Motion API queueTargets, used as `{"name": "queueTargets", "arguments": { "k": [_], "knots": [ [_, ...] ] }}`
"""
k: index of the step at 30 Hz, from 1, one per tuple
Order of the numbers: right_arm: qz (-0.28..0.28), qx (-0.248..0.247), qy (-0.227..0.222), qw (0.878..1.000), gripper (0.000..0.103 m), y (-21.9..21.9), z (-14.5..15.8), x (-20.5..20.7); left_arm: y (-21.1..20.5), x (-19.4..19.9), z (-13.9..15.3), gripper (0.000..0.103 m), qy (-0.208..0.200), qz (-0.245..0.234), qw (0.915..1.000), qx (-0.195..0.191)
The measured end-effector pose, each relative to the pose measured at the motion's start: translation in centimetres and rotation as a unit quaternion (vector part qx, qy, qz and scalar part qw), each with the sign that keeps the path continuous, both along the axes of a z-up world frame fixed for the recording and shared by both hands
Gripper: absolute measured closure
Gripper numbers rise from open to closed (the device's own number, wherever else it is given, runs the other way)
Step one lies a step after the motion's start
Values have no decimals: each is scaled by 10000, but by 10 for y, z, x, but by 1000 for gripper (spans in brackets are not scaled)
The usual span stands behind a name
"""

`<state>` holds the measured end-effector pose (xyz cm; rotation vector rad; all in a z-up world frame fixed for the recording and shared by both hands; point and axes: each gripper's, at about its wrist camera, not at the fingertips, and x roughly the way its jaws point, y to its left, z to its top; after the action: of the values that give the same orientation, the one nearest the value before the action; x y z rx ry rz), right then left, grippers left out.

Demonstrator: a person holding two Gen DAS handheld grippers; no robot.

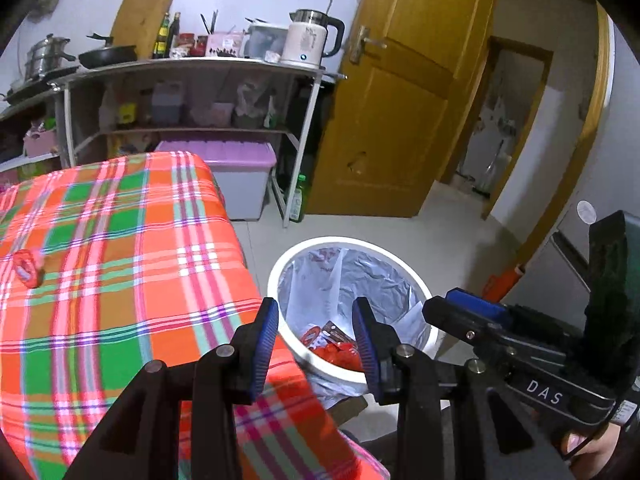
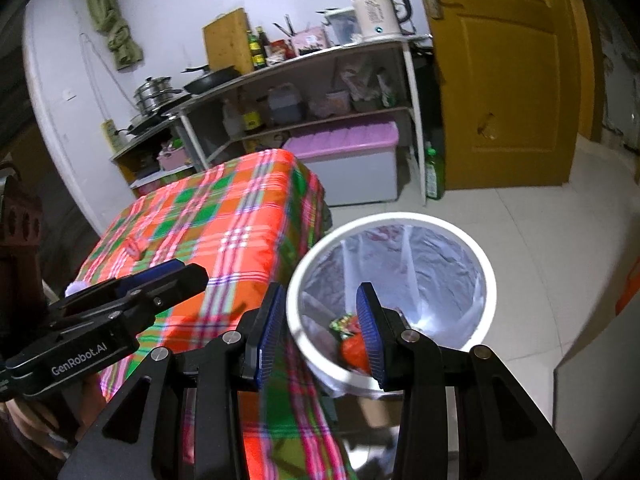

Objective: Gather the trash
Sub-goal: 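Move both open tools back over the table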

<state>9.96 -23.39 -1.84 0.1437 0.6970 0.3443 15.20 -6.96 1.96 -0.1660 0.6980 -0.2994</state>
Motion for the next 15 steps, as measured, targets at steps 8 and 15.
{"name": "queueTargets", "arguments": {
  "k": [8,15],
  "knots": [
    [346,-66,-168,9992,64,27,9,-16,24,-28,8,65,-122,217,9997,42],
    [626,-131,-251,9976,64,49,14,-26,44,-47,10,65,-160,425,9990,39]
  ]
}}
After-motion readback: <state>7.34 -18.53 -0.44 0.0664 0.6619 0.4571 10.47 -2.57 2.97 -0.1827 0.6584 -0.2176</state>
